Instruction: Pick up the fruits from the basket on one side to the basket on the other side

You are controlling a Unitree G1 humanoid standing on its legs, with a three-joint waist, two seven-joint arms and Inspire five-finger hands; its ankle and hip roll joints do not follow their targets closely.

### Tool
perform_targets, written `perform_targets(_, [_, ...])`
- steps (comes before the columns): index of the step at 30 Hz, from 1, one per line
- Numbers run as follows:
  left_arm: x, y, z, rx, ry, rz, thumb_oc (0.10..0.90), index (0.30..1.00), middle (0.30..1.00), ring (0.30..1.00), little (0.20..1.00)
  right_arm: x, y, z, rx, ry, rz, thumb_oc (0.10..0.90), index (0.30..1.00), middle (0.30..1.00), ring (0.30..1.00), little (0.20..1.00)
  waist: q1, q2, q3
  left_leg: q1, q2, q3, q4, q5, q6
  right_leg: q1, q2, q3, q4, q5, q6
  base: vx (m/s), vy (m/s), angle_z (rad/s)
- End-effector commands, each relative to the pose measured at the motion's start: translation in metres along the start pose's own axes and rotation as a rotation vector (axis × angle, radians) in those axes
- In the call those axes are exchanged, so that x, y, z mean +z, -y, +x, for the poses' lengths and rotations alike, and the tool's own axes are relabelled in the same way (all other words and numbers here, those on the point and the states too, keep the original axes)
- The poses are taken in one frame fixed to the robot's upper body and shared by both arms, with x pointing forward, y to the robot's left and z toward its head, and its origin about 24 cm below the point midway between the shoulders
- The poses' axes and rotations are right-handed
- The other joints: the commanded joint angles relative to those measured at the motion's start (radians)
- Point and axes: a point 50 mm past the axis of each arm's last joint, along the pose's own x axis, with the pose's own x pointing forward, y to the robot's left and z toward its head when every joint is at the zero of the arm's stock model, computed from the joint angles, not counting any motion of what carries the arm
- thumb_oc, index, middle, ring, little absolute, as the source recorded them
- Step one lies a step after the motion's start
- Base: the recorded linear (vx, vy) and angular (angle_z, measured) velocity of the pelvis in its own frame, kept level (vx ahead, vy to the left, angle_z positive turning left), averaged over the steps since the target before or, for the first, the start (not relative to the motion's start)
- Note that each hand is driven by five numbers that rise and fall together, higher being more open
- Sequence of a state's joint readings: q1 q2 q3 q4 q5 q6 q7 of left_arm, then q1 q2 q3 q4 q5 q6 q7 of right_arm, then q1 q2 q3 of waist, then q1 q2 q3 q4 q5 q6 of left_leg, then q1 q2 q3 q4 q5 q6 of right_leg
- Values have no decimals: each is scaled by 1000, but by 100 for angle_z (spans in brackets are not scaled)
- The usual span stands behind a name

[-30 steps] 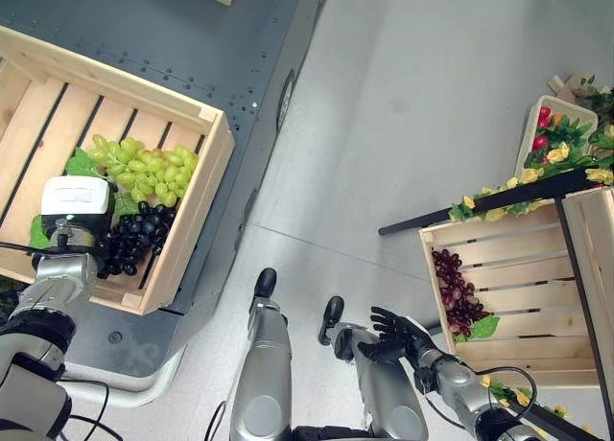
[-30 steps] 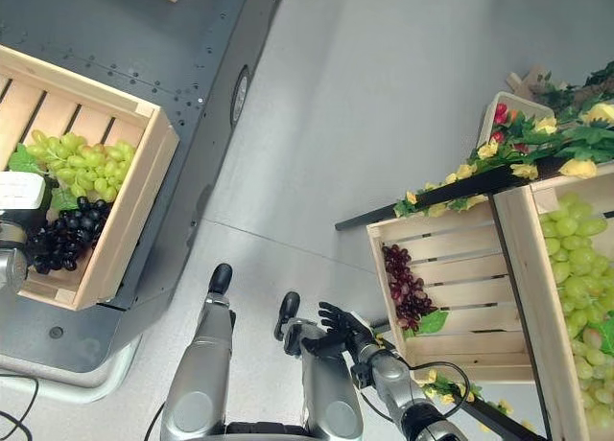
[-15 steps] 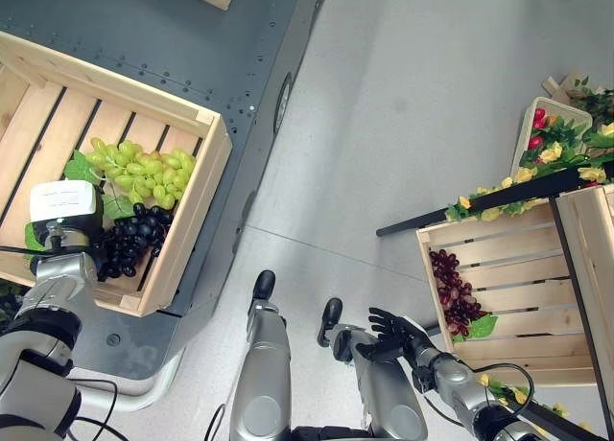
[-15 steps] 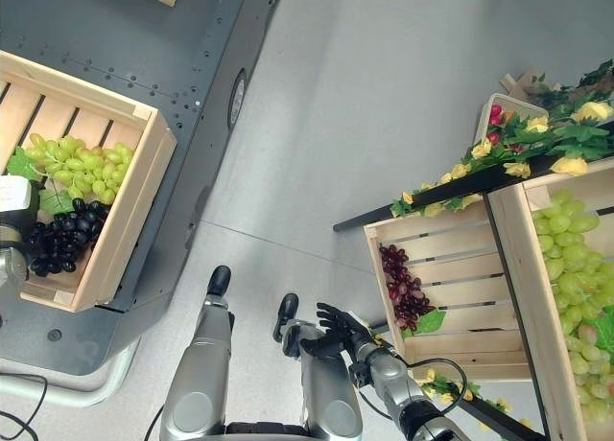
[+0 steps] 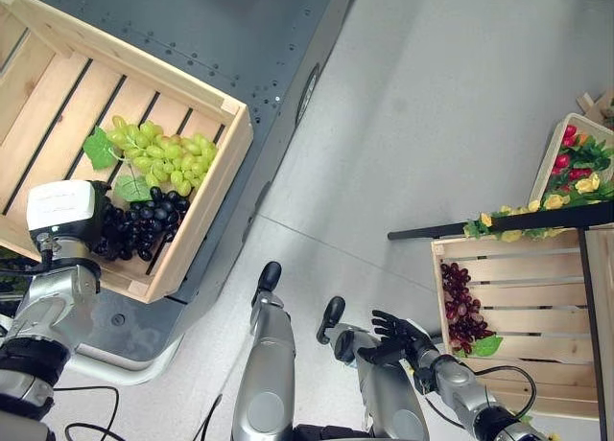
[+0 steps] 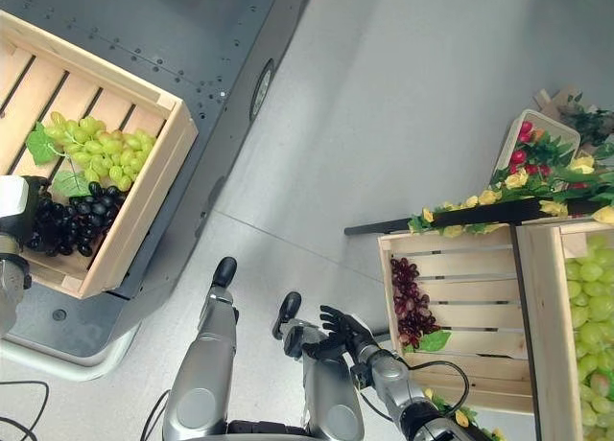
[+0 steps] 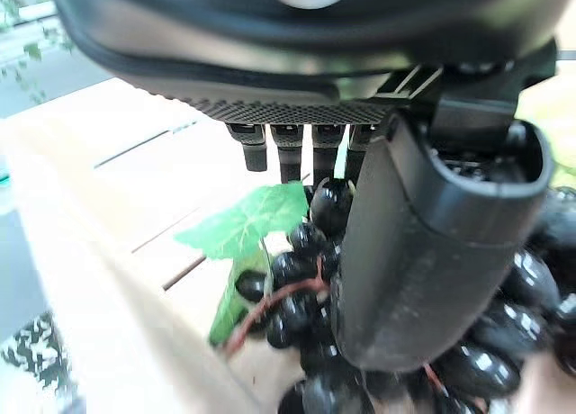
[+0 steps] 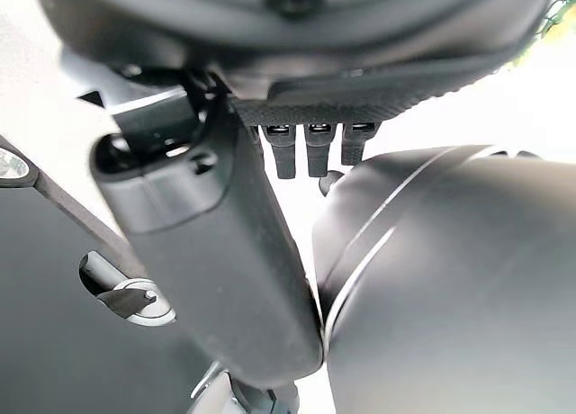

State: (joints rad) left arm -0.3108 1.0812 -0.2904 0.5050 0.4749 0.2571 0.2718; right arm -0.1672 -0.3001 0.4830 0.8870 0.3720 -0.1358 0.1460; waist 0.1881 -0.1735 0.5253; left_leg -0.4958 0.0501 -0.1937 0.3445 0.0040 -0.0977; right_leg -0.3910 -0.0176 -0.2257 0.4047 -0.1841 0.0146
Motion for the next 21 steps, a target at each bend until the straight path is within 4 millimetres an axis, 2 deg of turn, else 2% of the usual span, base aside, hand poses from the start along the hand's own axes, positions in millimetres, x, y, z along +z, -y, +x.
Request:
perform_targets(1, [-16, -10, -2, -11, -60, 10, 800, 900, 900, 900, 900, -34, 1, -20, -14, -59, 78, 800, 900, 900, 900, 900, -8, 49, -5, -63, -118, 94, 25, 2, 101, 77, 57, -29, -55, 40, -41, 0, 0, 0])
perform_targets(6, [-13, 1, -1, -89, -63, 9, 800, 900, 900, 900, 900, -36, 0, -21, 0, -69, 62, 800, 900, 900, 900, 900, -15, 45, -5, -57, -113, 96, 18, 7, 99, 81, 58, -26, -61, 44, -37, 0, 0, 0])
perform_targets(13, [-3, 8, 10, -157, -51, 86, 800, 900, 900, 900, 900, -32, 0, -18, 15, -70, 35, 800, 900, 900, 900, 900, -43, 34, -5, -67, -100, 106, 17, 16, 98, 71, 66, -19, -64, 50, -41, 0, 0, 0])
perform_targets(21, [-7, 19, 13, -226, -138, 156, 800, 900, 900, 900, 900, -31, 2, -17, 25, -75, 11, 800, 900, 900, 900, 900, -59, 27, -5, -69, -95, 117, 38, 6, 103, 64, 63, -11, -45, 50, -39, -2, 14, -3])
